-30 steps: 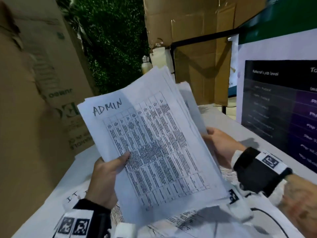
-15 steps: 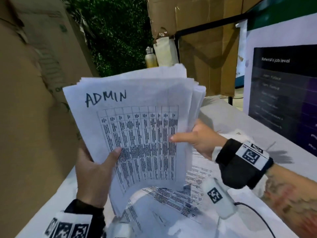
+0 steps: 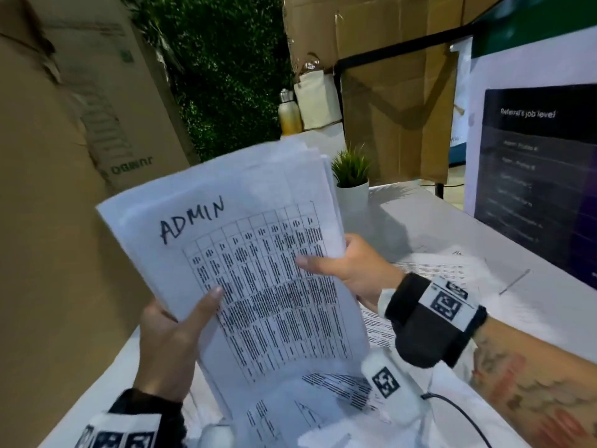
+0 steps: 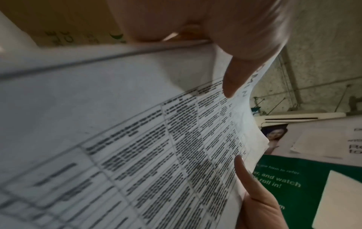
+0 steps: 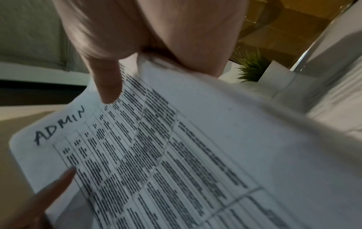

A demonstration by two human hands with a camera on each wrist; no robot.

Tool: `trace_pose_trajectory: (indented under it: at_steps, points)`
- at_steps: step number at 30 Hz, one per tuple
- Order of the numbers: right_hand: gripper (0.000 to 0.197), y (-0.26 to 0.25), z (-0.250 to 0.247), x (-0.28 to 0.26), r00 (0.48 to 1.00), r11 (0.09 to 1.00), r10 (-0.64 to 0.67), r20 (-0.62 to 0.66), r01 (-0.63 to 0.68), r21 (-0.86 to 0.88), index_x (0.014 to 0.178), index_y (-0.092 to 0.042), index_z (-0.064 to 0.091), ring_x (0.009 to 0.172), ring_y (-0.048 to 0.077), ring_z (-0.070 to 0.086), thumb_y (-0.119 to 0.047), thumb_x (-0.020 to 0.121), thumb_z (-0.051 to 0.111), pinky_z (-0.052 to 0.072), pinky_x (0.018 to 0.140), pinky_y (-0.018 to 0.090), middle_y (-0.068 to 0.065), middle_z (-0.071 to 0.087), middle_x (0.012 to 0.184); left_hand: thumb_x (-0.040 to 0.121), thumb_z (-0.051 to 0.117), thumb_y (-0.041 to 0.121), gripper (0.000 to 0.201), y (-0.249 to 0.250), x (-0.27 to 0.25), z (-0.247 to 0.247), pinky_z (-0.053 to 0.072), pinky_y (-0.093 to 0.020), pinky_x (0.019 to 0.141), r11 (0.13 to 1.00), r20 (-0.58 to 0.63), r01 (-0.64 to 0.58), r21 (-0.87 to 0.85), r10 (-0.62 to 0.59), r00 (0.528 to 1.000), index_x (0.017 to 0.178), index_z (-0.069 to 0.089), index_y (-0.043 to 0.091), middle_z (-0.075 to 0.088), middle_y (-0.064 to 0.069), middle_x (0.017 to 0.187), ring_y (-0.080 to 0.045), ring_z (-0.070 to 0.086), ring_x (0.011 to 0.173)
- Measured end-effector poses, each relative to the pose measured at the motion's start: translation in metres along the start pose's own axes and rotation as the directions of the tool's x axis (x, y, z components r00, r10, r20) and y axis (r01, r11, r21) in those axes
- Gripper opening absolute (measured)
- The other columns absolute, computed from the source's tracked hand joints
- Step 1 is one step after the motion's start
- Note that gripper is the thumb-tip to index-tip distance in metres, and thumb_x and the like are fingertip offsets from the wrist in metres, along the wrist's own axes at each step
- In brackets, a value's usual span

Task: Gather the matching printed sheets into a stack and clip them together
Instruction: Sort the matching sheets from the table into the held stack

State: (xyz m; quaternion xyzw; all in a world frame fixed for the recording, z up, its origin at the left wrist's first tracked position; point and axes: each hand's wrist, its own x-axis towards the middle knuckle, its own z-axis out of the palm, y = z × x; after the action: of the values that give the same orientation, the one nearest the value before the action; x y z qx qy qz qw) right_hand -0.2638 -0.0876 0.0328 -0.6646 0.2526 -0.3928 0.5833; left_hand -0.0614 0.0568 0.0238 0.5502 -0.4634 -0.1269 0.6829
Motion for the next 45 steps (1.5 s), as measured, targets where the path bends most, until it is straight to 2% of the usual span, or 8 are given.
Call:
trace_pose_trajectory:
  at_steps: [5, 9, 14, 19, 25, 32, 38, 45]
  points:
    - [0.048, 0.016, -0.012, -0.007, 0.986, 0.972, 0.101, 0.131, -0.07, -0.225, 0.101, -0.019, 0.068, 0.092, 0.018, 0.071, -0.045, 0.064, 0.085, 0.053, 0.088, 0.032, -0.002, 0.076, 0.096, 0.087, 0.07, 0.009, 0.018, -0.021, -0.014, 0.0, 0.051, -0.02, 0.067, 0.98, 0.101, 0.073, 0.184, -0.093, 0.991, 0.089, 0.067, 0.027, 0.075, 0.029, 0.076, 0.001, 0.071, 0.073]
    - [0.047, 0.02, -0.049, -0.005, 0.895, 0.882, 0.358, 0.265, -0.231, -0.412, 0.111, -0.026, 0.066, 0.111, 0.021, 0.065, -0.019, 0.068, 0.084, 0.048, 0.101, 0.041, 0.004, 0.07, 0.119, 0.091, 0.067, 0.011, 0.02, -0.029, -0.013, -0.005, 0.046, -0.029, 0.061, 0.978, 0.053, 0.113, 0.178, -0.124, 0.991, 0.072, 0.062, 0.009, 0.063, 0.0, 0.06, -0.015, 0.062, 0.061]
    - [0.104, 0.041, -0.077, 0.003, 0.842, 0.318, 0.528, -0.112, -0.319, -0.893, 0.138, -0.033, 0.04, 0.121, 0.026, 0.051, -0.049, 0.048, 0.091, 0.046, 0.097, 0.041, 0.002, 0.048, 0.139, 0.093, 0.067, 0.016, 0.031, -0.043, -0.009, -0.009, 0.035, -0.035, 0.063, 0.97, 0.013, 0.206, 0.129, -0.209, 0.978, 0.074, 0.053, -0.004, 0.046, -0.014, 0.068, -0.026, 0.047, 0.064]
    - [0.133, 0.06, -0.069, 0.017, 0.794, 0.161, 0.59, -0.147, -0.293, -0.942, 0.147, -0.029, 0.023, 0.129, 0.03, 0.047, -0.058, 0.036, 0.089, 0.044, 0.102, 0.049, 0.002, 0.043, 0.147, 0.092, 0.07, 0.017, 0.025, -0.052, -0.009, -0.007, 0.049, -0.042, 0.066, 0.963, -0.061, 0.249, 0.107, -0.243, 0.968, 0.087, 0.064, -0.007, 0.063, -0.028, 0.075, -0.04, 0.063, 0.073]
    - [0.016, 0.047, -0.065, 0.011, 0.914, 0.349, 0.399, -0.078, -0.23, -0.908, 0.081, -0.026, 0.06, 0.085, 0.02, 0.062, -0.027, 0.077, 0.076, 0.043, 0.06, 0.023, -0.006, 0.062, 0.083, 0.091, 0.069, 0.012, 0.01, -0.039, -0.007, -0.004, 0.052, -0.037, 0.081, 0.966, -0.099, 0.26, 0.003, -0.259, 0.961, 0.1, 0.067, 0.007, 0.072, -0.01, 0.093, -0.035, 0.067, 0.092]
    - [0.008, 0.028, -0.078, -0.007, 0.987, 0.949, 0.055, -0.152, -0.099, -0.298, 0.094, -0.011, 0.071, 0.064, 0.01, 0.067, -0.017, 0.089, 0.067, 0.054, 0.063, 0.025, 0.002, 0.073, 0.078, 0.096, 0.056, 0.01, 0.031, -0.038, -0.002, -0.002, 0.062, -0.04, 0.081, 0.807, 0.043, 0.449, -0.384, -0.47, 0.882, 0.125, 0.066, 0.004, 0.075, -0.014, 0.119, -0.031, 0.073, 0.103]
    - [0.026, 0.03, -0.055, -0.017, 0.992, 0.994, 0.079, -0.094, -0.071, 0.08, 0.104, -0.004, 0.07, 0.071, 0.018, 0.072, -0.022, 0.086, 0.063, 0.059, 0.071, 0.033, 0.007, 0.078, 0.086, 0.095, 0.055, 0.013, 0.035, -0.034, -0.002, 0.013, 0.059, -0.05, 0.09, 0.721, 0.165, 0.511, -0.468, -0.497, 0.852, 0.127, 0.066, 0.005, 0.076, -0.014, 0.113, -0.032, 0.073, 0.102]
    - [0.07, 0.016, -0.042, -0.022, 0.995, 0.994, 0.103, 0.003, -0.103, 0.028, 0.104, -0.012, 0.07, 0.088, 0.023, 0.073, -0.068, 0.063, 0.061, 0.058, 0.081, 0.035, 0.007, 0.077, 0.097, 0.09, 0.066, 0.016, 0.032, -0.034, 0.001, 0.014, 0.052, -0.054, 0.098, 0.873, -0.001, 0.351, -0.339, -0.374, 0.928, 0.121, 0.067, 0.007, 0.074, -0.015, 0.118, -0.034, 0.069, 0.112]
